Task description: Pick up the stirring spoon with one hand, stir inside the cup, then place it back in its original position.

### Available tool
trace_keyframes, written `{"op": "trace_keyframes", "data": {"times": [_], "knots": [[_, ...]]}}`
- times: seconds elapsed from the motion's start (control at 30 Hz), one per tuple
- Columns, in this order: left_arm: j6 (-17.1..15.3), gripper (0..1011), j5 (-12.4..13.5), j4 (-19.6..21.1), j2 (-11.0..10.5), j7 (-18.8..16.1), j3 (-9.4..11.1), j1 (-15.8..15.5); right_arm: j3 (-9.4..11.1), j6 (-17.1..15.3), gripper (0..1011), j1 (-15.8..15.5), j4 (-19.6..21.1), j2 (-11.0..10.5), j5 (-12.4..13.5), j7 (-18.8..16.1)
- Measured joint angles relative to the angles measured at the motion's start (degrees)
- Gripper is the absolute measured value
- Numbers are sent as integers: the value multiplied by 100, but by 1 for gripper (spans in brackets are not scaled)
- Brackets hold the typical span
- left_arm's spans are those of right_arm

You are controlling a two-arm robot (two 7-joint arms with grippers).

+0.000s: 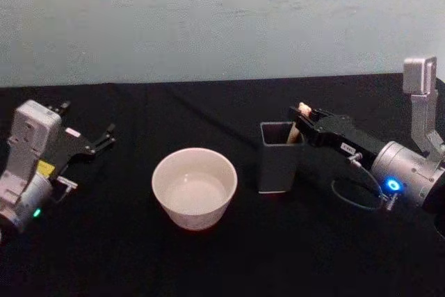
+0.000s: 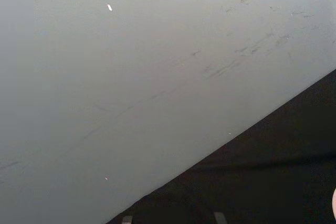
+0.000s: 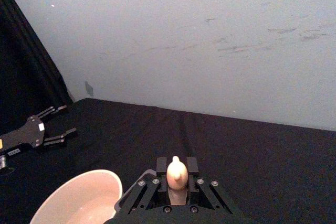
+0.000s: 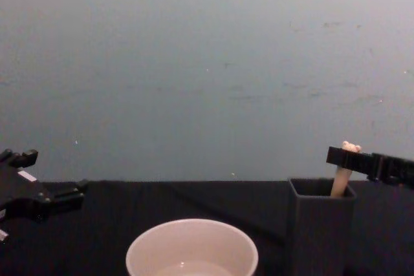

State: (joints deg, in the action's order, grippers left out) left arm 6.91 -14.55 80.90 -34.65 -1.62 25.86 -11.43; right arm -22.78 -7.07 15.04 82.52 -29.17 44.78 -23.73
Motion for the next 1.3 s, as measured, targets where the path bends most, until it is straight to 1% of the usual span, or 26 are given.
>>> {"op": "trace_keyframes", "data": {"times": [0.33, 0.43, 0.5, 0.53, 0.6, 0.63, 0.7, 0.77, 0.8, 0.87, 0.9, 0.97, 1.07, 1.1, 1.13, 1.27, 1.3], "knots": [[0, 1001, 0, 0, 0, 0, 0, 0, 2, 4, 213, -3, 7, -6, 9, -8], [0, 1001, 0, 0, 0, 0, 0, 0, 2, 5, 242, -5, 9, -8, 12, -10], [0, 1001, 0, 0, 0, 0, 0, 0, 2, 6, 319, -4, 10, -9, 15, -11], [0, 1001, 0, 0, 0, 0, 0, 0, 2, 6, 335, -5, 11, -9, 15, -12], [0, 1002, 0, 0, 0, 0, 0, 0, 2, 7, 416, -5, 12, -10, 17, -13], [0, 1001, 0, 0, 0, 0, 0, 0, 2, 8, 436, -5, 13, -11, 18, -14], [0, 1001, 0, 0, 0, 0, 0, 0, 2, 9, 518, -5, 14, -11, 19, -15], [0, 1001, 0, 0, 0, 0, 0, 0, 2, 10, 563, -5, 14, -12, 20, -15], [0, 1001, 0, 0, 0, 0, 0, 0, 2, 10, 624, -5, 14, -12, 21, -16], [0, 1001, 0, 0, 0, 0, 0, 0, 2, 11, 664, -5, 14, -12, 22, -16], [0, 1001, 0, 0, 0, 0, 0, 0, 2, 11, 722, -5, 14, -12, 23, -16], [0, 1001, 0, 0, 0, 0, 0, 0, 2, 11, 760, -5, 14, -12, 24, -16], [0, 1001, 0, 0, 0, 0, 0, 0, 2, 11, 867, -5, 14, -12, 24, -16], [0, 1001, 0, 0, 0, 0, 0, 0, 2, 11, 867, -5, 14, -13, 24, -17], [0, 1001, 0, 0, 0, 0, 0, 0, 2, 11, 916, -5, 14, -12, 25, -16], [0, 1001, 0, 0, 0, 0, 0, 0, 2, 11, 1003, -5, 14, -13, 25, -16], [0, 1001, 0, 0, 0, 0, 0, 0, 2, 15, 1002, -5, 14, -13, 23, -18]]}}
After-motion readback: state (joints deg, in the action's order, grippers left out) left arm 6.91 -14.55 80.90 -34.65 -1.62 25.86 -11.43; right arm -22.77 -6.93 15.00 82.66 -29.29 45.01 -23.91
